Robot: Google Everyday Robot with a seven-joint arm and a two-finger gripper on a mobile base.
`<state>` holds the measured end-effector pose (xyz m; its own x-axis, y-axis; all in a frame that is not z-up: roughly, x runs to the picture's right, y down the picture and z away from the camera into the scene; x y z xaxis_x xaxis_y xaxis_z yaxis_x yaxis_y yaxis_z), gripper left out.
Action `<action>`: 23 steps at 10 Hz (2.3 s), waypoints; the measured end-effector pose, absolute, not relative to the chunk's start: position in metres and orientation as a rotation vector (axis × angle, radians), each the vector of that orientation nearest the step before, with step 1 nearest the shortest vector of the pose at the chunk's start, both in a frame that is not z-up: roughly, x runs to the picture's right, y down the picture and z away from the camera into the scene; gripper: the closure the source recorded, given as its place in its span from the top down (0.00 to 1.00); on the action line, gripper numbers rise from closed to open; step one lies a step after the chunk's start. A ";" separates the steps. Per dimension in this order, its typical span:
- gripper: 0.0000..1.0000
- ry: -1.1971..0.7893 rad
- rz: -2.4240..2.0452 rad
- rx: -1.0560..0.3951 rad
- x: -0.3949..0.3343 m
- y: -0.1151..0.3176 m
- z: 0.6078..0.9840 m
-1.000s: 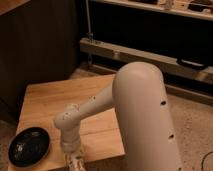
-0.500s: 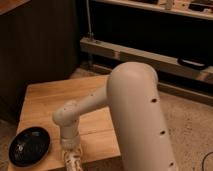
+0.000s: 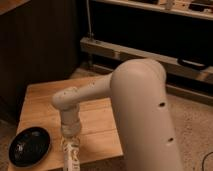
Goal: Place the bottle in the ceramic bowl
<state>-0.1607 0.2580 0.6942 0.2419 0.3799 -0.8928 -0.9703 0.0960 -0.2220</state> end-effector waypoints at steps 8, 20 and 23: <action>0.00 0.202 1.349 -0.882 -0.181 0.167 0.713; 0.00 0.070 1.272 -1.028 -0.253 0.123 0.731; 0.00 0.061 1.274 -1.021 -0.260 0.116 0.736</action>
